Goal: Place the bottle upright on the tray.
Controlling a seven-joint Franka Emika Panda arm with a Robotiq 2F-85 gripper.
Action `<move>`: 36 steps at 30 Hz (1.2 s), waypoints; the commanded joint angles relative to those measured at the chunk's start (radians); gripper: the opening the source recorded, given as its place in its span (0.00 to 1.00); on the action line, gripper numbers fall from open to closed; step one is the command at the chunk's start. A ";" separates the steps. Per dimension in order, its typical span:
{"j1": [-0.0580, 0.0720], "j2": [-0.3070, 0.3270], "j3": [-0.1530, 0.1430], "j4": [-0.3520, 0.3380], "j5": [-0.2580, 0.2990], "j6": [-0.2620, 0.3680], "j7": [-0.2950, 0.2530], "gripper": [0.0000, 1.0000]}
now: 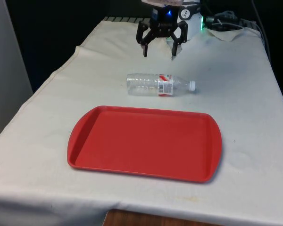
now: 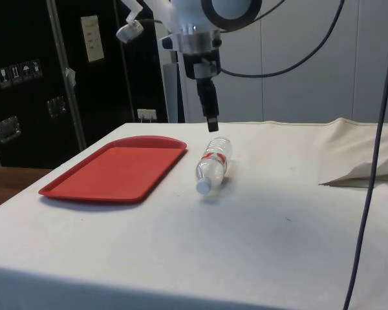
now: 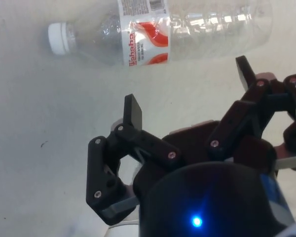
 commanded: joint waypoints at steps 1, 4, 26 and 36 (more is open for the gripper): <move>-0.002 0.004 0.000 0.004 0.007 0.001 -0.016 1.00; -0.001 0.003 -0.003 0.005 0.002 0.001 -0.027 1.00; -0.001 0.005 -0.003 0.001 0.004 0.024 -0.181 1.00; 0.000 0.011 -0.003 -0.002 0.002 0.039 -0.248 1.00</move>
